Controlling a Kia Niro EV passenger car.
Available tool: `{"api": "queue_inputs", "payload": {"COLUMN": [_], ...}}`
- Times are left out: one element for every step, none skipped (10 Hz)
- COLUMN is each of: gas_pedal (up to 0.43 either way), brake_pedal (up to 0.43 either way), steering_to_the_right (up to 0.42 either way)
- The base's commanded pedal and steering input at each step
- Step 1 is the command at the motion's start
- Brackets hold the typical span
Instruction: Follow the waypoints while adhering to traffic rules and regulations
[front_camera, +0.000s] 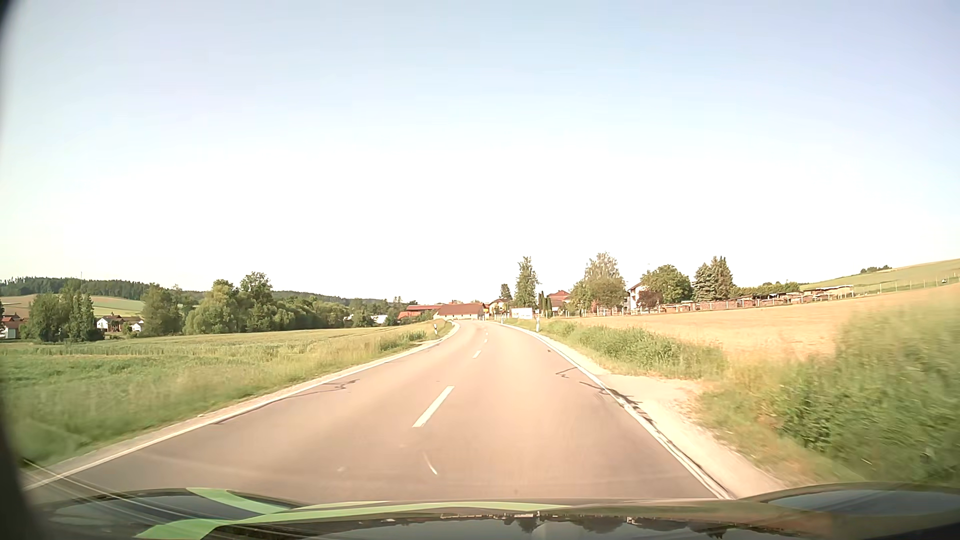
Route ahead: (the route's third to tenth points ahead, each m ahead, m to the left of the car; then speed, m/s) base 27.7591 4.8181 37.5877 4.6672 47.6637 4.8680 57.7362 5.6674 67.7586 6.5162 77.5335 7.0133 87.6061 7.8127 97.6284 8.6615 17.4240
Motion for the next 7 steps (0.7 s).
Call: {"api": "queue_inputs", "payload": {"gas_pedal": [0.098,0.098,0.098,0.098,0.098,0.098,0.098], "brake_pedal": [0.000,0.000,0.000,0.000,0.000,0.000,0.000], "steering_to_the_right": [-0.006,-0.006,-0.006,-0.006,-0.006,-0.006,-0.006]}}
